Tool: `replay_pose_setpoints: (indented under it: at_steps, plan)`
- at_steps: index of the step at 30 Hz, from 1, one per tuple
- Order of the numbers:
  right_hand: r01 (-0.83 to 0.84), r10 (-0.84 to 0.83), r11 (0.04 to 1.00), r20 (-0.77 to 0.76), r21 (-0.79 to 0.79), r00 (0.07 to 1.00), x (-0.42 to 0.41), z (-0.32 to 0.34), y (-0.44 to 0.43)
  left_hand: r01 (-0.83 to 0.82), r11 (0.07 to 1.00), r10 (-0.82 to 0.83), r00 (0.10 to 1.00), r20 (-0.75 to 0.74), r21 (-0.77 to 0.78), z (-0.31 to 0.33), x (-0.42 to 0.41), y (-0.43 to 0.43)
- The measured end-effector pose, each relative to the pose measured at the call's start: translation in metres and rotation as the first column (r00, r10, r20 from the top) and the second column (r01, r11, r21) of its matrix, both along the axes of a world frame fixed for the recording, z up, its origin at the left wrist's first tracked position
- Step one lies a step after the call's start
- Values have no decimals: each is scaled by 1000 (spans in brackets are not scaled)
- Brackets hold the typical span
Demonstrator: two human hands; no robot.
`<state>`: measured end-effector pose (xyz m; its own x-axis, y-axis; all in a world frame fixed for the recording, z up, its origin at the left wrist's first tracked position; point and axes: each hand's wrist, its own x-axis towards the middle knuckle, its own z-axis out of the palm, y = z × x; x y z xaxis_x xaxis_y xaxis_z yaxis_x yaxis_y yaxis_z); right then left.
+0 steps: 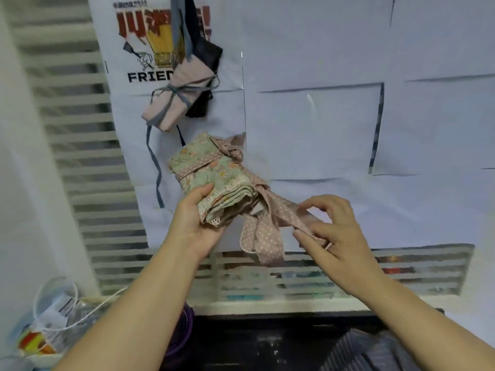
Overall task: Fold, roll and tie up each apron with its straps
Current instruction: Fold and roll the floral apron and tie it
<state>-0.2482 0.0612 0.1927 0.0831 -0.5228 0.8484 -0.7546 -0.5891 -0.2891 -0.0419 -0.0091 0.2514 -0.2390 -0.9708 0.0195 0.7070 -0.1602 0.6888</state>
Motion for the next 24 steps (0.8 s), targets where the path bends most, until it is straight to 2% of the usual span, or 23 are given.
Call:
replay_pose_setpoints:
  at_steps: [2,3,6,9,11,12,14,16,19,20,21,23,24]
  plan:
    - [-58,48,989,-74,-139,996,8,17,-1,8,1000,-9,1000,-21,-29,14,-5,2]
    - [-114,105,985,-77,-133,992,11,22,-2,14,999,-16,999,-48,-38,19,-7,3]
    - [-227,227,973,21,39,974,15,34,-2,1,999,-7,992,-129,-41,33,-12,4]
    - [-114,101,976,75,184,992,21,47,-5,-1,999,-7,987,-159,-51,46,-17,5]
    - [-76,71,981,33,177,997,28,58,-13,-11,998,-1,984,-178,-62,55,-23,5]
    - [-108,96,978,70,178,993,33,65,-17,-20,997,7,982,-189,-69,59,-25,4]
    - [-335,261,917,310,215,914,34,77,-24,-40,996,23,975,-219,-75,69,-25,2]
    - [-570,418,799,507,188,754,26,94,-27,-50,995,27,967,-253,-85,80,-19,-1]
    - [-735,516,669,642,110,566,6,126,-33,-40,993,5,956,-294,-114,95,-9,-4]
    - [-753,525,649,652,108,547,0,137,-34,-34,990,-8,952,-305,-134,97,-8,-5]
    - [-737,528,663,616,132,585,-6,148,-37,-27,986,-26,950,-311,-164,98,-6,-4]
    - [-633,493,748,469,202,733,-14,173,-37,-8,974,-67,945,-320,-227,100,-2,-3]
    - [-591,479,779,407,211,777,-16,185,-36,14,970,-92,944,-315,-241,101,0,-4]
